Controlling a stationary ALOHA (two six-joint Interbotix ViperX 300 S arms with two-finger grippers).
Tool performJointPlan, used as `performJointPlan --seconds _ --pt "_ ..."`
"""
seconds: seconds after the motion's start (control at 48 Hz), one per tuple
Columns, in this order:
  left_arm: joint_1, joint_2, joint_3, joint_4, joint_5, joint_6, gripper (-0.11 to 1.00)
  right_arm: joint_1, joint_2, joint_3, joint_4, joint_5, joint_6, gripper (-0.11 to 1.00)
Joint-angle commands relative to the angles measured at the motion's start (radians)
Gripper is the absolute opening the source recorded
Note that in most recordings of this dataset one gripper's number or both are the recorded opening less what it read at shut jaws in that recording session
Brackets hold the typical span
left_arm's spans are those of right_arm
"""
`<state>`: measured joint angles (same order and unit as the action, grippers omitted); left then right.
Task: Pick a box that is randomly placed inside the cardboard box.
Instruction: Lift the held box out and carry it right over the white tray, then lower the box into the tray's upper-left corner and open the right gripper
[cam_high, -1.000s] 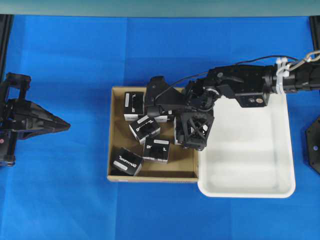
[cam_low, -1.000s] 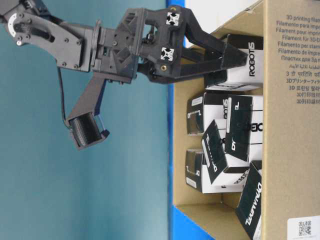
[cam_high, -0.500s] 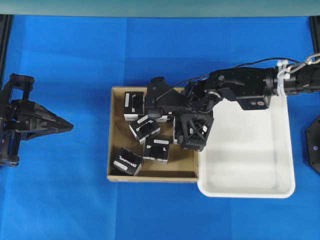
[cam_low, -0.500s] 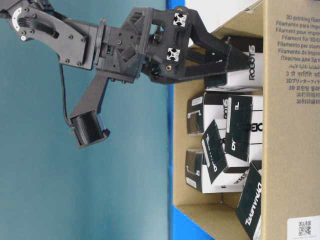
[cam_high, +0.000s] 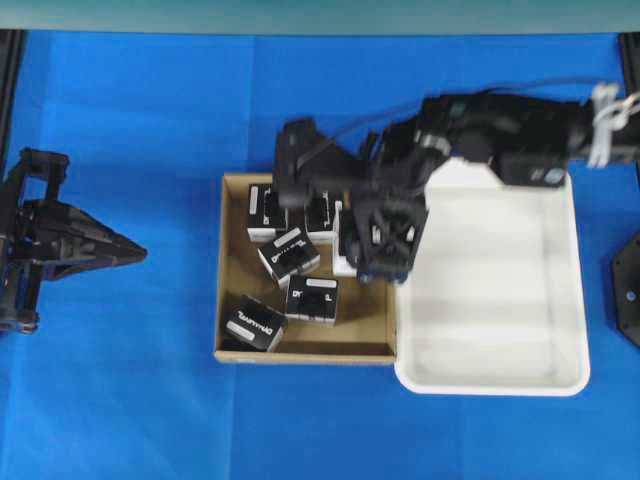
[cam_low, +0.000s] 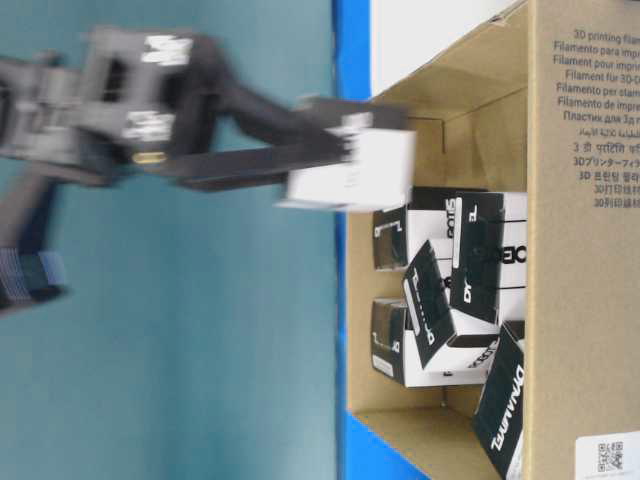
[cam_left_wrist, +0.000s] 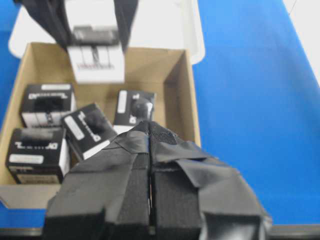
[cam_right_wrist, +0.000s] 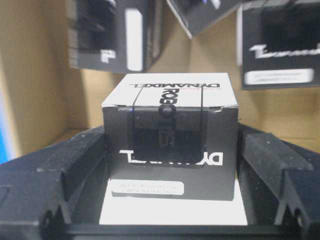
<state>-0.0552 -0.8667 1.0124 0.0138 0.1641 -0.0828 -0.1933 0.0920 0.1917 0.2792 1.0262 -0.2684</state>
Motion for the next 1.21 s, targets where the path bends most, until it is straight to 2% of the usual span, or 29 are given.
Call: performJointPlan --seconds 0.0,0.104,0.229,0.375,0.542,0.688,0.812,1.188 --pt "0.002 0.005 -0.023 0.002 -0.009 -0.002 -0.07 -0.023 -0.051 -0.052 0.002 0.051 0.002 0.72" --pt "0.000 0.005 -0.023 0.003 -0.008 0.000 -0.07 -0.057 -0.106 -0.078 0.002 0.129 0.002 0.72" --pt "0.000 0.005 -0.021 0.003 -0.008 0.000 -0.07 -0.092 -0.158 -0.064 -0.006 0.202 -0.009 0.72" --pt "0.000 0.005 -0.021 0.003 -0.008 0.000 -0.07 -0.120 -0.195 -0.015 -0.048 0.259 -0.011 0.72" --pt "0.000 0.005 -0.023 0.003 -0.008 0.000 -0.07 -0.147 -0.215 0.049 -0.123 0.256 -0.025 0.72" --pt "0.000 0.003 -0.023 0.003 -0.009 -0.002 -0.07 -0.175 -0.224 0.107 -0.155 0.221 -0.048 0.72" --pt "0.000 0.003 -0.023 0.003 -0.009 -0.002 -0.07 -0.183 -0.218 0.166 -0.155 0.173 -0.069 0.72" --pt "0.000 0.003 -0.023 0.002 -0.009 -0.002 -0.07 -0.178 -0.206 0.383 -0.155 -0.123 -0.080 0.72"
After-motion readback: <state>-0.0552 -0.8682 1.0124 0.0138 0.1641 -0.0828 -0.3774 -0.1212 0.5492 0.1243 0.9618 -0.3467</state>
